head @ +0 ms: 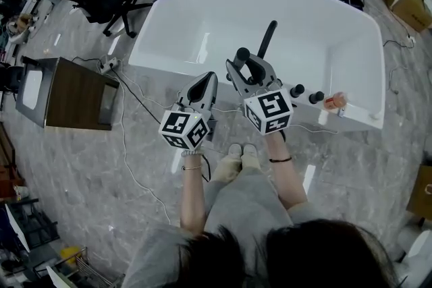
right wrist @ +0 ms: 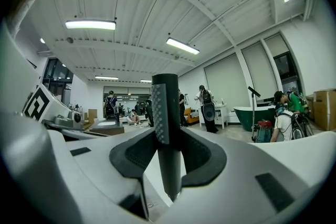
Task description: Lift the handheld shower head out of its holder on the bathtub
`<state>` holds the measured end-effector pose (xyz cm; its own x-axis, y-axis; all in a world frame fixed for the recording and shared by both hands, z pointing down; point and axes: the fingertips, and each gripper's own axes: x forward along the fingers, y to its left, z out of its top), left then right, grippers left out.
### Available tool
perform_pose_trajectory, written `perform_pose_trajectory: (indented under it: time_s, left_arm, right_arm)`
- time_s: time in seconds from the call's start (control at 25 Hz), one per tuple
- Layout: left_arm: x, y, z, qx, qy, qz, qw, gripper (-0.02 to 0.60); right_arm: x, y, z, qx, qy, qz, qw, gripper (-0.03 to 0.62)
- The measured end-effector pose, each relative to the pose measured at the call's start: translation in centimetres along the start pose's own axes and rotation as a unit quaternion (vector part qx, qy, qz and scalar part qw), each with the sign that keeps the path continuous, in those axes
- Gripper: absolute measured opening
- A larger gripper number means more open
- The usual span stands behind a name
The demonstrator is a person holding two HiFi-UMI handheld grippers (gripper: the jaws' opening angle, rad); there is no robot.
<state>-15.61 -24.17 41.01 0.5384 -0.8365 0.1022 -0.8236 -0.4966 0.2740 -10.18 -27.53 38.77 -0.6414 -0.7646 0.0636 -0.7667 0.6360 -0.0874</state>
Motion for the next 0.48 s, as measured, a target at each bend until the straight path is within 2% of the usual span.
perform_pose_trajectory:
  time_s: [0.48]
  left_arm:
    - [0.0,-0.1,0.5,0.002,-0.003,-0.002,1.0,0.005]
  right_arm:
    - [-0.2,-0.7,1.3,-0.004,-0.008,-0.011,1.0,0.133]
